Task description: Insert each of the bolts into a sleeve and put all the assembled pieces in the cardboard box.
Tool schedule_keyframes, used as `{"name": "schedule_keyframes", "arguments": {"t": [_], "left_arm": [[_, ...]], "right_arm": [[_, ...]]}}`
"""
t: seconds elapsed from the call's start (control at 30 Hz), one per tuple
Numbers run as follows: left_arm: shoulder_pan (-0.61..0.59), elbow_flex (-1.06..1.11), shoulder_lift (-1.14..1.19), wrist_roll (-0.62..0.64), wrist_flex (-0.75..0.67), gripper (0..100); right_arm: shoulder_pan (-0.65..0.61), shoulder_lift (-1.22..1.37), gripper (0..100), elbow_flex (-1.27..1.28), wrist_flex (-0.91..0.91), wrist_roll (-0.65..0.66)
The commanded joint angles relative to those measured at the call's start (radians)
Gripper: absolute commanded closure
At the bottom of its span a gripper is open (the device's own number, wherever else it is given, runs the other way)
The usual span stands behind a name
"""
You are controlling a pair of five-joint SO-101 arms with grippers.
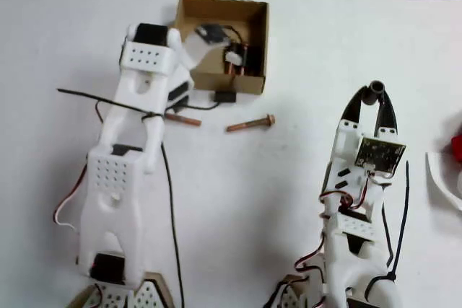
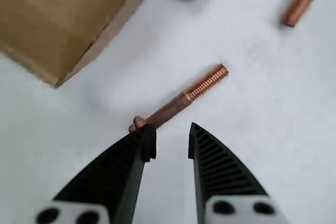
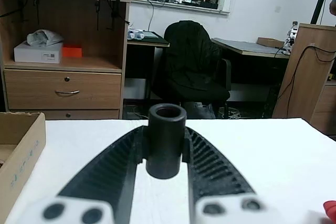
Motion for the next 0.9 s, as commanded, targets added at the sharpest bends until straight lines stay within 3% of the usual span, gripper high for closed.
{"name": "schedule_keyframes", "arguments": {"t": [0.0, 0.1, 0.17, 0.27, 0.4, 0.57, 0.77, 0.87], "left_arm": [[-0.028, 0.022, -0.049, 0.664, 0.017, 87], [-0.051, 0.101, -0.043, 1.069, 0.017, 87], [-0.035, 0.124, -0.043, 1.181, 0.015, 87], [-0.014, 0.150, -0.054, 1.197, 0.017, 87], [-0.008, 0.151, -0.069, 1.341, 0.014, 87], [0.029, 0.119, -0.061, 1.338, 0.012, 86], [0.035, 0.120, -0.058, 1.471, -0.003, 64], [0.035, 0.119, -0.060, 1.545, -0.018, 60]], "right_arm": [[0.005, -0.039, 97.8, -0.014, -0.027, 0.002], [0.005, -0.039, 97.8, -0.014, -0.027, 0.002], [0.005, -0.039, 97.8, -0.014, -0.027, 0.003], [0.005, -0.039, 97.8, -0.014, -0.027, 0.005], [0.005, -0.039, 97.8, -0.014, -0.027, 0.006], [0.005, -0.039, 97.8, -0.012, -0.027, 0.005], [0.005, -0.039, 97.8, -0.009, -0.027, 0.005], [0.005, -0.039, 97.8, -0.008, -0.027, 0.005]]}}
